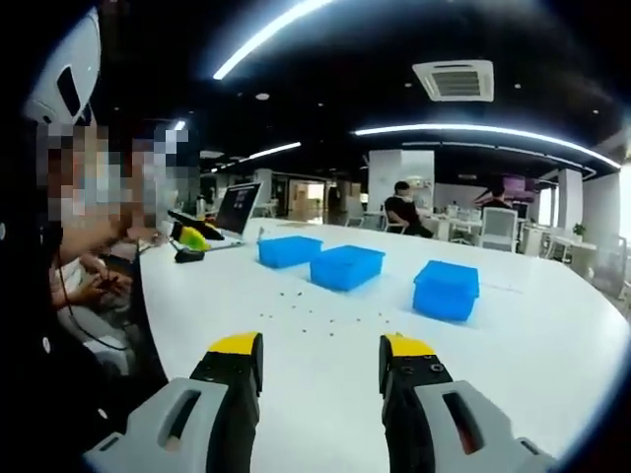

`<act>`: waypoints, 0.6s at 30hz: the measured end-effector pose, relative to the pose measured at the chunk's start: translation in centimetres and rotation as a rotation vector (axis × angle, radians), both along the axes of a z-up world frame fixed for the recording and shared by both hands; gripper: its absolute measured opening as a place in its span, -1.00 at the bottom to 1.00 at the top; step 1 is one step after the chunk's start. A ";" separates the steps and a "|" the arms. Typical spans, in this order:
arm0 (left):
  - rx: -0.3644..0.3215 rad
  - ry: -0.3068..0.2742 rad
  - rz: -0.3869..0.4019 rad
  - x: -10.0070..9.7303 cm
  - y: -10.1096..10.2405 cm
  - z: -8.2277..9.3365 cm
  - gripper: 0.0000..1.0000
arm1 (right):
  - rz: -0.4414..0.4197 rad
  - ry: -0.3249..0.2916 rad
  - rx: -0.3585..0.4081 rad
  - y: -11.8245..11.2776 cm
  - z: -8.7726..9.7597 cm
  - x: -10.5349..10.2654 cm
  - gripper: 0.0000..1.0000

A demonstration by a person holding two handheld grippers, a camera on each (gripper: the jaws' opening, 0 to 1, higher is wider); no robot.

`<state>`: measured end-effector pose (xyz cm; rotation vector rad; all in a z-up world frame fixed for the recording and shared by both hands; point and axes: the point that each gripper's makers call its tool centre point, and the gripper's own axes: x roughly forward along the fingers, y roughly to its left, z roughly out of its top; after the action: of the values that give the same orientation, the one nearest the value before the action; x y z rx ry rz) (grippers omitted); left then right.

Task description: Pick up the resistors one by one and place each resistor into its matching bin, sorting the parts by color and model until every resistor is separated into the correct bin for its type

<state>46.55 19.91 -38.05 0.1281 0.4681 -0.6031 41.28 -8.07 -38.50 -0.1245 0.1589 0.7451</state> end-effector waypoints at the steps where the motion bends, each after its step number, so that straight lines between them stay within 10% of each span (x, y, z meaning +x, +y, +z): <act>1: 0.034 0.009 -0.026 0.5 -0.4 -0.2 0.23 | -0.003 -0.002 0.001 -0.1 0.0 0.0 -0.03; 18: 0.355 0.302 -0.262 6.3 -5.3 -6.6 -0.10 | -0.086 -0.002 0.031 -2.7 -0.1 -0.4 -0.03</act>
<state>52.89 14.65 -44.66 0.4452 0.8592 -0.7966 40.92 -10.74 -38.61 -0.0885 0.1496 0.6610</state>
